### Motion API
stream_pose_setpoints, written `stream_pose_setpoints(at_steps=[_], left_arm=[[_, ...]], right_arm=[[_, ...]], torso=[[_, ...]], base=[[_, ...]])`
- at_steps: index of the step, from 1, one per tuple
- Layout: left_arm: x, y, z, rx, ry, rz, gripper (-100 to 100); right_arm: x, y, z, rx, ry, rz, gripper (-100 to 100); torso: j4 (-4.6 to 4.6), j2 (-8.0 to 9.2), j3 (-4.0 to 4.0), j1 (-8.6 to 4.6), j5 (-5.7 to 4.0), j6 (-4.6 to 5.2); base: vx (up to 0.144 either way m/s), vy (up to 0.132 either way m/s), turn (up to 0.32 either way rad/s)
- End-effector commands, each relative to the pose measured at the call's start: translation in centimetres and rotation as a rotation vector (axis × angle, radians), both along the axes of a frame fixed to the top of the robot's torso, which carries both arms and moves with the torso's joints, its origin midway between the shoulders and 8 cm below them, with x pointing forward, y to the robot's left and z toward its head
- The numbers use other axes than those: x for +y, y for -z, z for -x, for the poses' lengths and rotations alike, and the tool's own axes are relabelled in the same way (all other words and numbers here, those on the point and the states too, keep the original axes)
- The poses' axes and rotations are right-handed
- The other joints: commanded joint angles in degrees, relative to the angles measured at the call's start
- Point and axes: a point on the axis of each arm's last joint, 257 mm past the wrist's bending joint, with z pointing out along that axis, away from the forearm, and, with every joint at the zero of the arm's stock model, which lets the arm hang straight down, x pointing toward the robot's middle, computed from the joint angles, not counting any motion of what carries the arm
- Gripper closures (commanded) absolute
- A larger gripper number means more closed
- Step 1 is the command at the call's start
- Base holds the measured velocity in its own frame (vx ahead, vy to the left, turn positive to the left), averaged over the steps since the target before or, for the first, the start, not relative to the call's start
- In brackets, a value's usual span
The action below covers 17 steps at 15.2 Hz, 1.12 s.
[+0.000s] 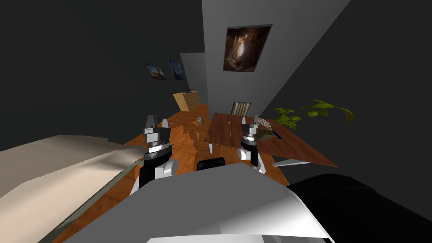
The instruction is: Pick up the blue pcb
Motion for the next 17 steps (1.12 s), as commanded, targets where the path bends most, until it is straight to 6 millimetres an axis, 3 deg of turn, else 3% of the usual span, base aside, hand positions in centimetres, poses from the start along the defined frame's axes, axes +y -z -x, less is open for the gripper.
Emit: stream_pose_setpoints(at_steps=[1, 3, 6, 7, 9, 10, 12, 15, 17], left_arm=[[0.0, 0.0, 0.0, 0.000, 0.000, 0.000, 0], [0.0, 0.0, 0.0, 0.000, 0.000, 0.000, 0], [0.0, 0.0, 0.0, 0.000, 0.000, 0.000, 0], [0.0, 0.0, 0.0, 0.000, 0.000, 0.000, 0], [0.0, 0.0, 0.0, 0.000, 0.000, 0.000, 0], [0.0, 0.0, 0.0, 0.000, 0.000, 0.000, 0], [0.0, 0.0, 0.0, 0.000, 0.000, 0.000, 0], [0.0, 0.0, 0.0, 0.000, 0.000, 0.000, 0], [0.0, 0.0, 0.0, 0.000, 0.000, 0.000, 0]], right_arm=[[0.2, 0.5, -0.2, 0.020, -0.003, 0.043, -100], [0.2, 1.0, -0.3, 0.039, -0.003, 0.077, -100], [0.1, 3.6, -0.9, 0.121, 0.017, 0.204, -100], [0.1, 3.6, -0.9, 0.121, 0.016, 0.207, -100], [-0.3, 6.0, -1.2, 0.191, 0.040, 0.314, -100], [-0.3, 6.0, -1.2, 0.191, 0.039, 0.315, -100], [-1.0, 8.8, -1.4, 0.268, 0.070, 0.434, -100], [-1.4, 10.4, -1.4, 0.308, 0.082, 0.508, -100], [-2.4, 13.5, -1.3, 0.386, 0.113, 0.652, -100]], torso=[[0.00, 0.00, 0.00, 0.00, 0.00, 0.00], [-0.01, -0.03, -0.01, 0.17, 0.03, -0.01], [-0.02, -0.07, -0.04, 0.41, 0.08, -0.02], [-0.03, -0.12, -0.07, 0.50, 0.10, -0.02], [-0.04, -0.17, -0.10, 0.63, 0.13, -0.01], [-0.05, -0.17, -0.10, 0.74, 0.15, -0.02], [-0.03, -0.13, -0.08, 0.65, 0.15, -0.01], [-0.05, -0.20, -0.11, 0.78, 0.17, -0.01], [-0.05, -0.21, -0.12, 0.68, 0.15, -0.02]], base=[[0.005, 0.024, 0.029], [0.014, 0.070, 0.039], [0.026, 0.116, 0.060], [0.042, 0.139, 0.062], [0.043, 0.179, 0.076], [0.030, 0.168, 0.059], [0.035, 0.160, 0.079], [0.054, 0.178, 0.052], [0.066, 0.163, 0.086]])
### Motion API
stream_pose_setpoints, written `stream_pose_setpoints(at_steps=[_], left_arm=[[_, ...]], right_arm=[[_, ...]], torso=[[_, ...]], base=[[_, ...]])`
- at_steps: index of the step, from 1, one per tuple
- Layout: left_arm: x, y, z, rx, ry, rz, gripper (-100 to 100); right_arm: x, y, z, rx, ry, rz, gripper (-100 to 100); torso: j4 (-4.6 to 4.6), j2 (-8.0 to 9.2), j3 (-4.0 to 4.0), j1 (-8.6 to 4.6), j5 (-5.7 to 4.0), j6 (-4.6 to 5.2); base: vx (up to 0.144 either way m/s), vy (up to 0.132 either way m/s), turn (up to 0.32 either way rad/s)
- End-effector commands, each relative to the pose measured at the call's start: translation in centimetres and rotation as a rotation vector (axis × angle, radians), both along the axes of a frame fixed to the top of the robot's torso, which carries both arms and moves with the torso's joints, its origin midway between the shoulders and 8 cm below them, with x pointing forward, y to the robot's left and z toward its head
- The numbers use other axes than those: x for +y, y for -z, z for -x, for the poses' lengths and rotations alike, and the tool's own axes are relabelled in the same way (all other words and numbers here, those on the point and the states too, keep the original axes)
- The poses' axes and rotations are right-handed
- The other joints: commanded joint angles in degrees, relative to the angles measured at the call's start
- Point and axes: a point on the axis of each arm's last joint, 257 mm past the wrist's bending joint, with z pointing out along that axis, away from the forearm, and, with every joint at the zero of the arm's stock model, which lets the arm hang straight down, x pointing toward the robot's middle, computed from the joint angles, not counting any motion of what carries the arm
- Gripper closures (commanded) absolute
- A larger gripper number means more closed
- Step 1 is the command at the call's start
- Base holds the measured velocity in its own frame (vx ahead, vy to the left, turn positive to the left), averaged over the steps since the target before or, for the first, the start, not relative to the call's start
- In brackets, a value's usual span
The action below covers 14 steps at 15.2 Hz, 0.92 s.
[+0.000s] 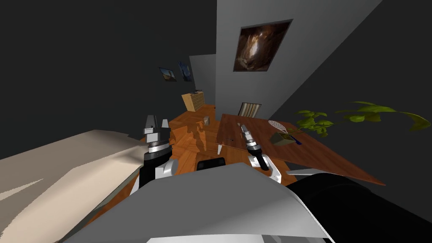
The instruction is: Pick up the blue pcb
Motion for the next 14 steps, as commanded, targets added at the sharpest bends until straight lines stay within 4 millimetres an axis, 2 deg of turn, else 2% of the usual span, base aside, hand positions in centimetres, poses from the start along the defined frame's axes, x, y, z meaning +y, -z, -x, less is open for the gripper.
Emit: stream_pose_setpoints(at_steps=[1, 2, 3, 4, 5, 6, 7, 8, 9, 10, 11, 12, 13, 14], left_arm=[[0.0, 0.0, 0.0, 0.000, 0.000, 0.000, 0], [0.0, 0.0, 0.0, 0.000, 0.000, 0.000, 0], [0.0, 0.0, 0.0, 0.000, 0.000, 0.000, 0], [0.0, 0.0, 0.0, 0.000, 0.000, 0.000, 0], [0.0, 0.0, 0.0, 0.000, 0.000, 0.000, 0], [0.0, 0.0, 0.0, 0.000, 0.000, 0.000, 0], [0.0, 0.0, 0.0, 0.000, 0.000, 0.000, 0], [0.0, 0.0, 0.0, 0.000, 0.000, 0.000, 0], [0.0, 0.0, 0.0, 0.000, 0.000, 0.000, 0], [0.0, 0.0, 0.0, 0.000, 0.000, 0.000, 0], [0.0, 0.0, 0.0, 0.000, 0.000, 0.000, 0], [0.0, 0.0, 0.0, 0.000, 0.000, 0.000, 0], [0.0, 0.0, 0.0, 0.000, 0.000, 0.000, 0], [0.0, 0.0, 0.0, 0.000, 0.000, 0.000, 0]], right_arm=[[-0.5, 1.9, 0.1, 0.044, 0.013, 0.084, -100], [-1.1, 3.5, 0.3, 0.083, 0.024, 0.165, -100], [-1.2, 3.6, 0.3, 0.084, 0.024, 0.165, -100], [-1.8, 5.1, 0.5, 0.120, 0.032, 0.250, -100], [-1.9, 5.3, 0.5, 0.124, 0.033, 0.249, -100], [-2.6, 6.8, 0.7, 0.160, 0.040, 0.336, -100], [-2.7, 7.0, 0.7, 0.163, 0.041, 0.336, -100], [-3.5, 8.6, 1.0, 0.202, 0.046, 0.423, -100], [-3.5, 8.6, 1.0, 0.201, 0.047, 0.425, -100], [-4.5, 10.3, 1.4, 0.239, 0.050, 0.509, -100], [-4.5, 10.3, 1.4, 0.238, 0.051, 0.515, -100], [-5.4, 11.9, 1.8, 0.274, 0.052, 0.598, -100], [-5.4, 11.9, 1.8, 0.272, 0.054, 0.606, -100], [-6.5, 13.5, 2.3, 0.308, 0.053, 0.688, -100]], torso=[[0.00, 0.00, 0.00, 0.00, 0.00, 0.00], [-0.01, -0.02, -0.02, 0.03, 0.01, 0.01], [0.00, 0.02, 0.00, 0.05, 0.01, 0.00], [0.00, 0.03, 0.01, 0.00, 0.01, 0.01], [0.00, 0.00, 0.00, -0.06, 0.00, 0.00], [0.00, 0.02, 0.00, -0.13, -0.02, 0.01], [0.00, 0.01, 0.00, -0.17, -0.03, 0.01], [0.00, 0.01, 0.00, -0.21, -0.04, 0.01], [-0.01, -0.03, -0.02, -0.20, -0.04, 0.00], [-0.01, -0.02, -0.02, -0.20, -0.04, 0.01], [-0.01, -0.01, -0.01, -0.20, -0.04, 0.01], [0.00, 0.04, 0.01, -0.22, -0.04, 0.01], [0.01, 0.04, 0.02, -0.23, -0.05, 0.01], [0.01, 0.03, 0.01, -0.24, -0.04, 0.01]], base=[[0.080, 0.181, 0.067], [0.054, 0.182, 0.062], [0.055, 0.157, 0.041], [0.073, 0.139, 0.056], [0.061, 0.124, 0.050], [0.068, 0.123, 0.055], [0.069, 0.113, 0.046], [0.087, 0.124, 0.084], [0.075, 0.121, 0.050], [0.067, 0.123, 0.040], [0.051, 0.109, 0.029], [0.059, 0.113, 0.053], [0.068, 0.107, 0.041], [0.058, 0.117, 0.054]])
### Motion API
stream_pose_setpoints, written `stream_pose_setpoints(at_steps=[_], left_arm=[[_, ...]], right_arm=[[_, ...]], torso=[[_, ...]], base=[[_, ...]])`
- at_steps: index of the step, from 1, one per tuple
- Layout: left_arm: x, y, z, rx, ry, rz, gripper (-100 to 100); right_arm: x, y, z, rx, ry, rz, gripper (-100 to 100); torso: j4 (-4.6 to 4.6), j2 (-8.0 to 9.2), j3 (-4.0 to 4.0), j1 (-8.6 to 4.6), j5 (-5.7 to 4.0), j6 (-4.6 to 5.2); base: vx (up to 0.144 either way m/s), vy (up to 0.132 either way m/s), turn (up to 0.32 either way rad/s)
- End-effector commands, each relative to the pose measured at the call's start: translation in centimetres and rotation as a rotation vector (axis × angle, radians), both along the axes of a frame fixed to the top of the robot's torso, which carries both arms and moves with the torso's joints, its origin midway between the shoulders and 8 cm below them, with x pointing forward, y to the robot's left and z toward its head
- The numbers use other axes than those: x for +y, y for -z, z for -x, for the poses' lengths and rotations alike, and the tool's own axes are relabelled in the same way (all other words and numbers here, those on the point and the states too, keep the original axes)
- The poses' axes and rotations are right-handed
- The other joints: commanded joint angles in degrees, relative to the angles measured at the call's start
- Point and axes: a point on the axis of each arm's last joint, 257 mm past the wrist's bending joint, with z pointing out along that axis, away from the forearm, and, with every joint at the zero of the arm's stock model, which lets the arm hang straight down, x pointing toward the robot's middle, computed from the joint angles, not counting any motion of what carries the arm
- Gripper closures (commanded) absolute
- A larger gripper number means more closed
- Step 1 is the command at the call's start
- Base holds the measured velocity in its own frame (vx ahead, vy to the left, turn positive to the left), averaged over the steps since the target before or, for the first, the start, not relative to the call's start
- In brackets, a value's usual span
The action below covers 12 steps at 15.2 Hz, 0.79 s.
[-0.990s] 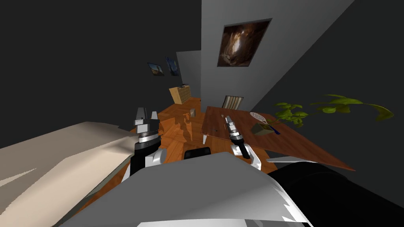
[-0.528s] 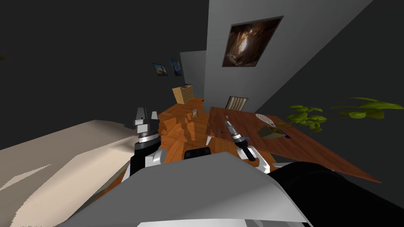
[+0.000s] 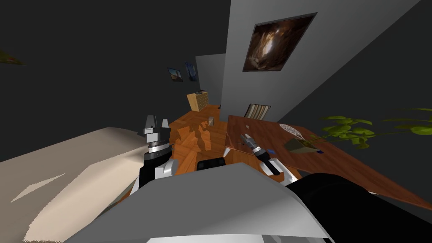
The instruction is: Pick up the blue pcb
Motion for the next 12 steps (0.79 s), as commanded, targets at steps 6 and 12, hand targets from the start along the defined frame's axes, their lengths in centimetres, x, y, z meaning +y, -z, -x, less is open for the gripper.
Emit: stream_pose_setpoints(at_steps=[6, 12], left_arm=[[0.0, 0.0, 0.0, 0.000, 0.000, 0.000, 0], [0.0, 0.0, 0.0, 0.000, 0.000, 0.000, 0]], right_arm=[[-3.0, 4.4, 1.4, 0.097, -0.010, 0.263, -100], [-6.2, 8.4, 3.3, 0.194, -0.039, 0.503, -100]], torso=[[0.01, 0.02, 0.02, -0.13, -0.02, -0.01], [0.00, 0.00, 0.00, -0.19, -0.05, 0.00]], base=[[0.058, 0.097, 0.027], [0.057, 0.062, 0.024]])
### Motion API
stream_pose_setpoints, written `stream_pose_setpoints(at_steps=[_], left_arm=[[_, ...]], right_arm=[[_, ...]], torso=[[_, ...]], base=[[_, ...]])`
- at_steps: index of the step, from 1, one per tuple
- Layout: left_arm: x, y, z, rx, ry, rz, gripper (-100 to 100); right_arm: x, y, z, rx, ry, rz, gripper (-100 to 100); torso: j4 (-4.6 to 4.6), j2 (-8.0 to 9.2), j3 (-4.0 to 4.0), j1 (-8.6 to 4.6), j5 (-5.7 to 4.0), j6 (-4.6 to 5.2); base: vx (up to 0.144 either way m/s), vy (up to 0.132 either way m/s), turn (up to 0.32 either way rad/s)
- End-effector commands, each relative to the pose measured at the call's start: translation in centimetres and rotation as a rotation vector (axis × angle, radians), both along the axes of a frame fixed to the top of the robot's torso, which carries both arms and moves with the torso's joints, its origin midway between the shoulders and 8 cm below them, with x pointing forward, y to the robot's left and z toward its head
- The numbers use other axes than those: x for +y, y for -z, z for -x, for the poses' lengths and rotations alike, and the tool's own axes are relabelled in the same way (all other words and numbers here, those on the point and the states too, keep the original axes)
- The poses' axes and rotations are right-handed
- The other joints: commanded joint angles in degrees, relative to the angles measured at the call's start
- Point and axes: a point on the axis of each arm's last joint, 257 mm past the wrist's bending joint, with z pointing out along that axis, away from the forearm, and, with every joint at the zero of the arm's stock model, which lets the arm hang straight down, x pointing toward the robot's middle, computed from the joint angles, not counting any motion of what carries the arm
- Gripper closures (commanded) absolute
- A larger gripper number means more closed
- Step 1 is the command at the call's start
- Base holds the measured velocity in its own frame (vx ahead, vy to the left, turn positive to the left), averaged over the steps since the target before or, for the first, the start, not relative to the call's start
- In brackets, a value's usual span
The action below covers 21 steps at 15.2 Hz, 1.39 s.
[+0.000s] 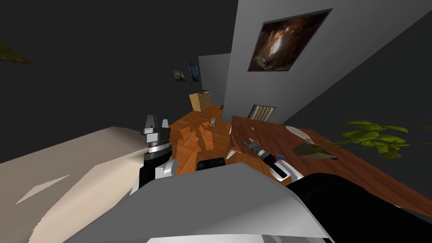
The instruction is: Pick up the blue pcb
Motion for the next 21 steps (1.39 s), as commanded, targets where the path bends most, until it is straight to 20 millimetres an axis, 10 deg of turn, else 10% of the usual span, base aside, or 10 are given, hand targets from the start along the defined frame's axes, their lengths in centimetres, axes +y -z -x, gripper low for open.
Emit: stream_pose_setpoints(at_steps=[1, 21], left_arm=[[0.0, 0.0, 0.0, 0.000, 0.000, 0.000, 0], [0.0, 0.0, 0.0, 0.000, 0.000, 0.000, 0]], right_arm=[[-0.9, 1.1, 0.5, 0.024, -0.013, 0.082, -100], [-9.1, 10.3, 6.8, 0.267, -0.209, 0.718, -100]], torso=[[0.00, 0.00, 0.00, 0.00, 0.00, 0.00], [0.02, 0.10, 0.05, -0.30, -0.07, 0.01]], base=[[0.073, 0.067, 0.015], [0.058, 0.023, 0.004]])
